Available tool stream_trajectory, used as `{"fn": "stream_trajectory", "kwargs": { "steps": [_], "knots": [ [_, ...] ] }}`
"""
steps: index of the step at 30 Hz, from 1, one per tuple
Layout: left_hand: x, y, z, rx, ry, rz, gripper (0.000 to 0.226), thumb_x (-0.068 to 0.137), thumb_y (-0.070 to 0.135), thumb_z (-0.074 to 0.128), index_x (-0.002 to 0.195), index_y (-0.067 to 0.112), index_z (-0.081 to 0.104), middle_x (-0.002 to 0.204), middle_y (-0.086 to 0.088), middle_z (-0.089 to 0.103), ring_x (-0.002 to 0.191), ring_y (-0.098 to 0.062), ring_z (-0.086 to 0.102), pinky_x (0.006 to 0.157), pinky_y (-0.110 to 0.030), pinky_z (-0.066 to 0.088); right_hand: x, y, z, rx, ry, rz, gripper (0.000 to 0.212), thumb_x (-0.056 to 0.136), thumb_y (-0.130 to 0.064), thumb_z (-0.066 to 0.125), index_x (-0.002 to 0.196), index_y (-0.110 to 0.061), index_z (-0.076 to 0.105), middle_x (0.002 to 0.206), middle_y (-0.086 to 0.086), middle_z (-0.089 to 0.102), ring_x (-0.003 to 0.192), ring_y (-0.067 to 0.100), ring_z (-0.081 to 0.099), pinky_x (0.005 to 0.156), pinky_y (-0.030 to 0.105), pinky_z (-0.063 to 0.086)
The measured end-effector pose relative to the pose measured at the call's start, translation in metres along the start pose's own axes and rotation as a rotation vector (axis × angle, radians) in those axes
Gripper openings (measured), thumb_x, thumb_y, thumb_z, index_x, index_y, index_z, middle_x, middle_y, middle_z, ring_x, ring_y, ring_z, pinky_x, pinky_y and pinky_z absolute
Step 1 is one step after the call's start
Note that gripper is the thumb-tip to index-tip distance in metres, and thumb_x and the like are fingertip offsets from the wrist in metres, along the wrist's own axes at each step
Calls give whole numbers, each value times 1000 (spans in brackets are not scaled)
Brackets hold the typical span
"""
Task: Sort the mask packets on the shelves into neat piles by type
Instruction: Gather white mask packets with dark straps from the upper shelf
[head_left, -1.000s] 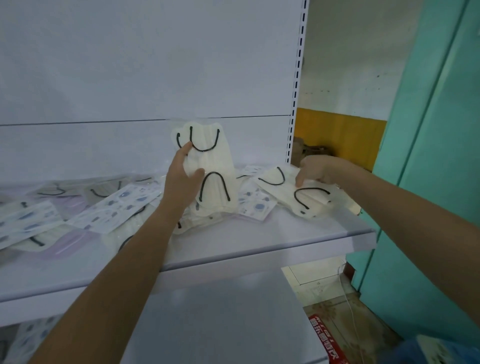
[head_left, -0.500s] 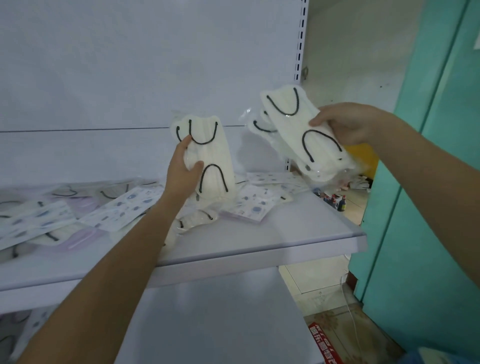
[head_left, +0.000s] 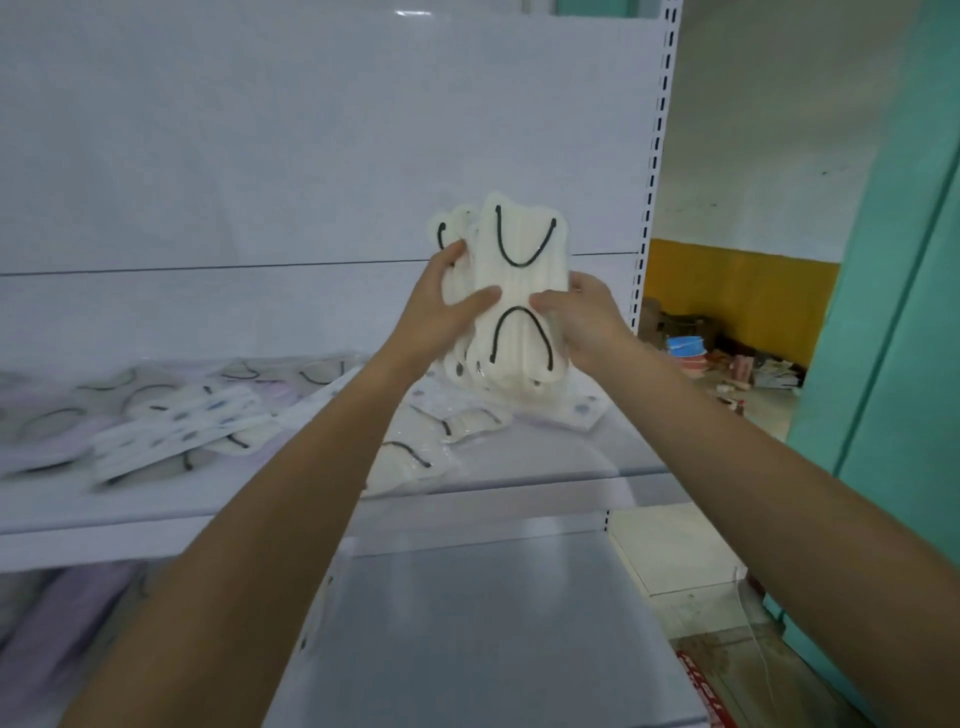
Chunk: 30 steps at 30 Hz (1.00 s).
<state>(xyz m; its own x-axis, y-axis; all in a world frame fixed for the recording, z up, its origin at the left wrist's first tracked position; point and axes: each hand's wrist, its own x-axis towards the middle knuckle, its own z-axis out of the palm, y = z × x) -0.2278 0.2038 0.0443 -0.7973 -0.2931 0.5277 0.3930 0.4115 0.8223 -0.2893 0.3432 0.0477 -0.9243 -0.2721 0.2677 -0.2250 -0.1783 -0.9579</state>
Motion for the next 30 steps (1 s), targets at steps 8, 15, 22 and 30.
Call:
{"fn": "stream_trajectory", "kwargs": {
  "steps": [8,15,22,30],
  "knots": [
    [-105,-7,-98,-180,124,-64,71,86,3,50,146,25,21,140,-4,45,118,-20,54,89,-32,52,-95,26,105,-307,-151,-198,53,92,-24,49,141,-26,29,135,-2,39,116,15,45,99,33,42],
    [-275,-49,-199,-256,233,-343,81,91,2,53,148,32,5,139,1,46,119,-19,54,98,-40,48,-235,103,216,-343,-370,-108,66,86,-39,46,146,-22,24,142,4,35,128,19,39,107,34,36],
    [-417,-116,-259,-227,412,-719,72,90,1,53,145,31,18,128,3,49,101,-15,58,64,-23,54,-373,193,252,-194,-614,526,63,95,-27,50,147,-28,14,145,1,37,116,15,51,85,26,48],
    [-422,-178,-241,-256,137,-928,45,91,5,53,127,25,35,110,5,54,101,-14,55,74,-19,52,-389,260,243,-285,-430,571,47,95,-6,46,139,-19,36,123,-3,51,101,12,54,77,16,47]
  ]
}}
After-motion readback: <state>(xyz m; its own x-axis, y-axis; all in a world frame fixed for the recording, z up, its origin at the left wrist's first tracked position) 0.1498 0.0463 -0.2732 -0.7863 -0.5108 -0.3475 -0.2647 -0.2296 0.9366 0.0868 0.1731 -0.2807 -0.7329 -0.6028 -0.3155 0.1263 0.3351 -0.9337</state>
